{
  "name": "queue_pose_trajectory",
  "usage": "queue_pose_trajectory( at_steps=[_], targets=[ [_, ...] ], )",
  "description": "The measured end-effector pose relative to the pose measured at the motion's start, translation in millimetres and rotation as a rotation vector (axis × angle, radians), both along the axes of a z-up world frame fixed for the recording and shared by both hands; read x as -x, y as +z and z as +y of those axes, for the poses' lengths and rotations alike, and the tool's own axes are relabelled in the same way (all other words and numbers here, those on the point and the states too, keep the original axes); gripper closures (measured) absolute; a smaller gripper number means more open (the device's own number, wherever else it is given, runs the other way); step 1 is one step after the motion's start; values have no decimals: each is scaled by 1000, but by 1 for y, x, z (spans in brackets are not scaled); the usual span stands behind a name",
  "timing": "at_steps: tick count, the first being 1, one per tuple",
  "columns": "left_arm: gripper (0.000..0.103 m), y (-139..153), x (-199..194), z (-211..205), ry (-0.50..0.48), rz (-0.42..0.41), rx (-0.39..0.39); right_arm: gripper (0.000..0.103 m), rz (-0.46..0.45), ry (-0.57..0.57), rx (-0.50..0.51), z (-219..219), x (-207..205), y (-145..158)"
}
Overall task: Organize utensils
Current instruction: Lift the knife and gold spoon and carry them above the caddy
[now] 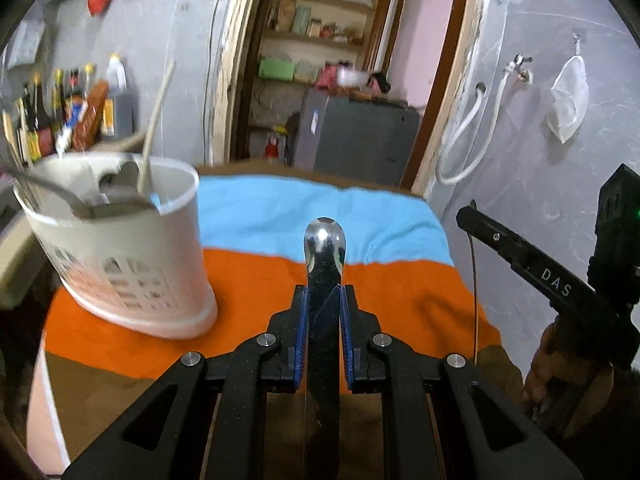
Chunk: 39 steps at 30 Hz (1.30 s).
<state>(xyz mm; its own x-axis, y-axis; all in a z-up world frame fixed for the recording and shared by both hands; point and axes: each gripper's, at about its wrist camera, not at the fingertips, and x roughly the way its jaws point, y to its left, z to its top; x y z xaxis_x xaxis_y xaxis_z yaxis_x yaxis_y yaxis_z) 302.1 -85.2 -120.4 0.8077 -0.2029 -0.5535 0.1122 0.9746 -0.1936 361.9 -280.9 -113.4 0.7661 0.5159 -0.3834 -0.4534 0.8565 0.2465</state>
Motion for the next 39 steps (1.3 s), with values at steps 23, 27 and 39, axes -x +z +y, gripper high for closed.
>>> queue_pose_trajectory(
  at_steps=[23,27,39],
  targets=[
    [91,115,34,60,109,-307,17,77,-239,-9,-221,46,18,96],
    [91,139,40,84,136,-345,6,77,-286,17,-212,74,20,115],
    [91,169,38,177,234,-388,40,77,-378,94,-209,147,20,141]
  ],
)
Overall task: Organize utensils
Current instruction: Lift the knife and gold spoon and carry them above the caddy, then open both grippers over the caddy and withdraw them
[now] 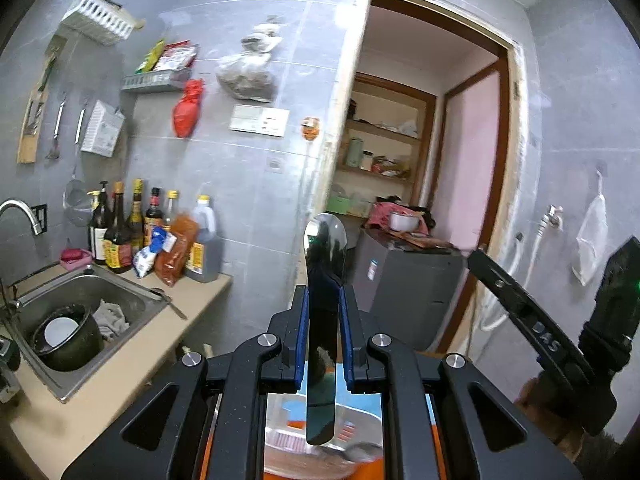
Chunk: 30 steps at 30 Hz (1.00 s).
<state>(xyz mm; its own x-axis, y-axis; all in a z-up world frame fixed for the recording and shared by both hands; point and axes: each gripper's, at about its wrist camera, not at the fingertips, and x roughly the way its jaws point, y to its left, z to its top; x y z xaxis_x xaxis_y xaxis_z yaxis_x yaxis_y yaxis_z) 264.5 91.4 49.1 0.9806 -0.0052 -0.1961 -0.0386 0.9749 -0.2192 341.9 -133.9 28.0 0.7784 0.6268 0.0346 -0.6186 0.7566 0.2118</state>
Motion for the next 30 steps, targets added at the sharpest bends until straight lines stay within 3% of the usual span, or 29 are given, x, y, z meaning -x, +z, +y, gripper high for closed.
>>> queue_pose_trajectory(
  at_steps=[8,12,13,30],
  targets=[
    [92,-32,-28,62,4,3,81,77,13,68,-97,25,-17,-29],
    [94,-48,-37,67,-4,4,80,77,25,62,-96,34,-25,-46],
    [102,-52,-39,67,-10,9,78,77,29,60,-89,36,-27,-50],
    [102,-91,-45,54,-105,141,97,75,121,46,30,49,-32,-91]
  ],
)
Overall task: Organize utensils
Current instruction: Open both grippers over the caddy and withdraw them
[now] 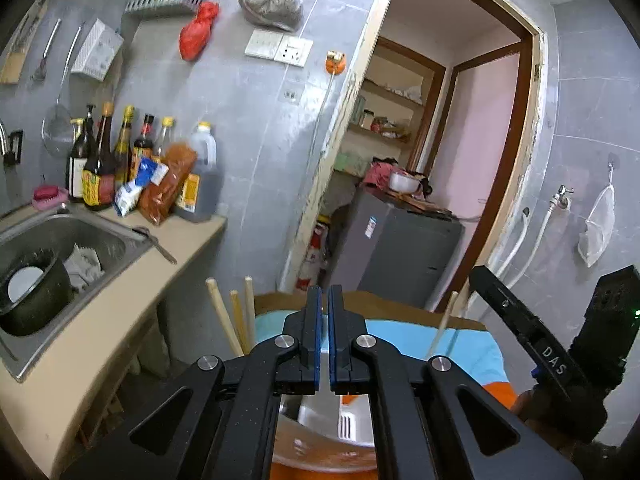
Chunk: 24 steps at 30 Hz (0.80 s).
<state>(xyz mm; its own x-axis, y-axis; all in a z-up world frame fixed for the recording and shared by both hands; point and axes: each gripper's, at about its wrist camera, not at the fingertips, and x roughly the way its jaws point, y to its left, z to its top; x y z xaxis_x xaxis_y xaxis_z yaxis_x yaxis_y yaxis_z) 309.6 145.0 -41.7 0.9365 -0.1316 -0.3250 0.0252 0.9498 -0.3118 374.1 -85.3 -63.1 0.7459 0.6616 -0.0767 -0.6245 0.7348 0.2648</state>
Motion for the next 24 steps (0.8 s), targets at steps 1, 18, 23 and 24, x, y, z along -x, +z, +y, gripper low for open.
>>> queue_pose_trajectory(
  at_steps=[1,18,23,24],
  targets=[
    [102,0,1,0,-2,4,0,75,9,0,2,-1,0,-1],
    [37,31,41,-34,-11,47,-22,46,84,-118,94,-41,50,37],
    [19,41,54,-47,13,53,-57,31,86,-169,115,-60,70,53],
    [17,44,57,-52,29,57,-79,28,87,-180,122,-64,75,56]
  ],
)
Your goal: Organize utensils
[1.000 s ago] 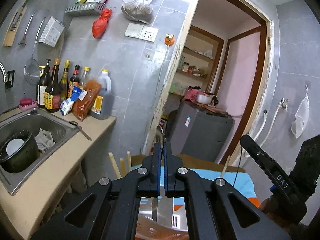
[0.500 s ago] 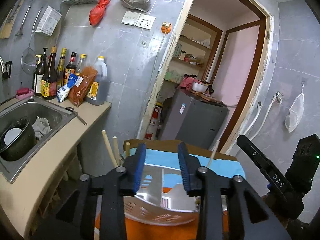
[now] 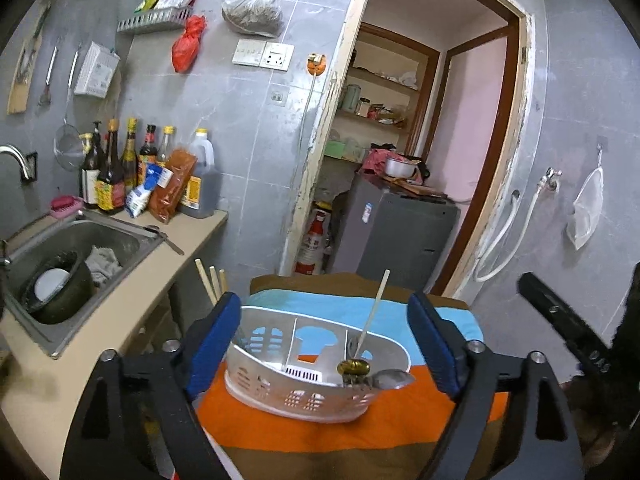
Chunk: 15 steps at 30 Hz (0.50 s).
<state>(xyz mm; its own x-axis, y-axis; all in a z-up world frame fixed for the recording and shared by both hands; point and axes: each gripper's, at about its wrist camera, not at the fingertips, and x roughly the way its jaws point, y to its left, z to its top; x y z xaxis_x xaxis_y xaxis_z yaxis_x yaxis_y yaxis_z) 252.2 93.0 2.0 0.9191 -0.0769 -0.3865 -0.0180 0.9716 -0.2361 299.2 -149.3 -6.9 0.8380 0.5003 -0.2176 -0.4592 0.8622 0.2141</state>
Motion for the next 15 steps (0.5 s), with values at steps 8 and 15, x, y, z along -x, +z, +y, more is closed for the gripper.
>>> queue_pose_trajectory(
  at_steps=[8,15],
  targets=[
    [11,12,37,-35,74,2,-131,15,15,-48,52,-33,35,16],
    [9,13,87,-63,109,4,-134,0,-1,-52,89,-61,79,27]
  ],
)
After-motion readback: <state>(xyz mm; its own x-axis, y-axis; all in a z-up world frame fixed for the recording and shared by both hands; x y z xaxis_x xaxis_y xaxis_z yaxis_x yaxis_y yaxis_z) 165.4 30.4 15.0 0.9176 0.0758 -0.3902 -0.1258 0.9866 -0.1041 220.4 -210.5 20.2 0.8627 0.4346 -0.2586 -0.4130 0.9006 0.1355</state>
